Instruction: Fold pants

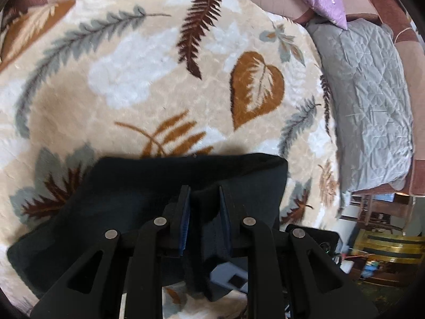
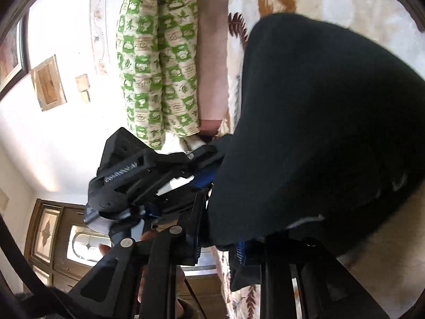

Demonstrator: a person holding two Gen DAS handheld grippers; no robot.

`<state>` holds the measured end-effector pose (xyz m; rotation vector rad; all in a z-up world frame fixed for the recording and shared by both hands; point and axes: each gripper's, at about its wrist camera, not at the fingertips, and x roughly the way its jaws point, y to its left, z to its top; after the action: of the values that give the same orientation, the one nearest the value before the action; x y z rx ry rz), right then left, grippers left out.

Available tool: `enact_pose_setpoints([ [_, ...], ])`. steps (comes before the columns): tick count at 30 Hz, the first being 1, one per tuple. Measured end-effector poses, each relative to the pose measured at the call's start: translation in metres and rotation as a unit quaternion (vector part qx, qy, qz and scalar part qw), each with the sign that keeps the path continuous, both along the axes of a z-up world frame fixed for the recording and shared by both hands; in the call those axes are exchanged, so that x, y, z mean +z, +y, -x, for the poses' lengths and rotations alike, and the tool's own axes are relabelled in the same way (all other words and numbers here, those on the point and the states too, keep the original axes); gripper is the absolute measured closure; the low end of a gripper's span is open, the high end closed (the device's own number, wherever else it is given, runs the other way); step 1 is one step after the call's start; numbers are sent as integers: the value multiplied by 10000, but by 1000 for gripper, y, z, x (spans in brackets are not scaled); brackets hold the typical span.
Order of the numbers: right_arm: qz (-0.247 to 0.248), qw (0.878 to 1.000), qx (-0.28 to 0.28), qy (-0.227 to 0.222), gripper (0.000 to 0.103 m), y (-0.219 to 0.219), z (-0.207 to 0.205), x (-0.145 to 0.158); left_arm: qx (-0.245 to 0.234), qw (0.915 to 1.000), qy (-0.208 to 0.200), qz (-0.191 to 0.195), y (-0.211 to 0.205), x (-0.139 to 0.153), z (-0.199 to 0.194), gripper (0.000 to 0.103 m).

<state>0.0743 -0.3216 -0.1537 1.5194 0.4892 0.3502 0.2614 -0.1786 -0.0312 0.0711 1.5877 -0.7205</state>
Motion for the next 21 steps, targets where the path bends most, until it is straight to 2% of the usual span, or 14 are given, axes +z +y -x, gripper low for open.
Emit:
enact_pose_setpoints([
  [2, -228, 9997, 85, 83, 83, 8, -2, -12, -71, 9998, -10, -200, -2, -13, 1, 85],
  [4, -238, 9994, 144, 216, 83, 12, 1, -21, -120, 9993, 129, -329, -4, -30, 5, 85],
  [7, -143, 9984, 145, 530, 82, 10, 11, -34, -135, 9990, 313, -285, -6, -46, 10, 85],
  [8, -6, 9978, 113, 647, 82, 7, 17, -35, -128, 9990, 338, -267, -7, -47, 12, 85],
  [13, -44, 9967, 121, 805, 82, -4, 26, -41, -67, 9989, 404, -245, -6, -45, 16, 85],
  [16, 143, 9965, 252, 782, 72, -10, 28, -28, -12, 9989, 458, -124, -1, -40, 18, 85],
  [18, 294, 9969, 68, 731, 62, -20, 31, -20, 66, 9983, 565, -82, 1, -42, 17, 84],
  [21, 184, 9962, -156, 833, 60, -32, 33, -22, 149, 9977, 649, -104, 1, -46, 17, 84],
])
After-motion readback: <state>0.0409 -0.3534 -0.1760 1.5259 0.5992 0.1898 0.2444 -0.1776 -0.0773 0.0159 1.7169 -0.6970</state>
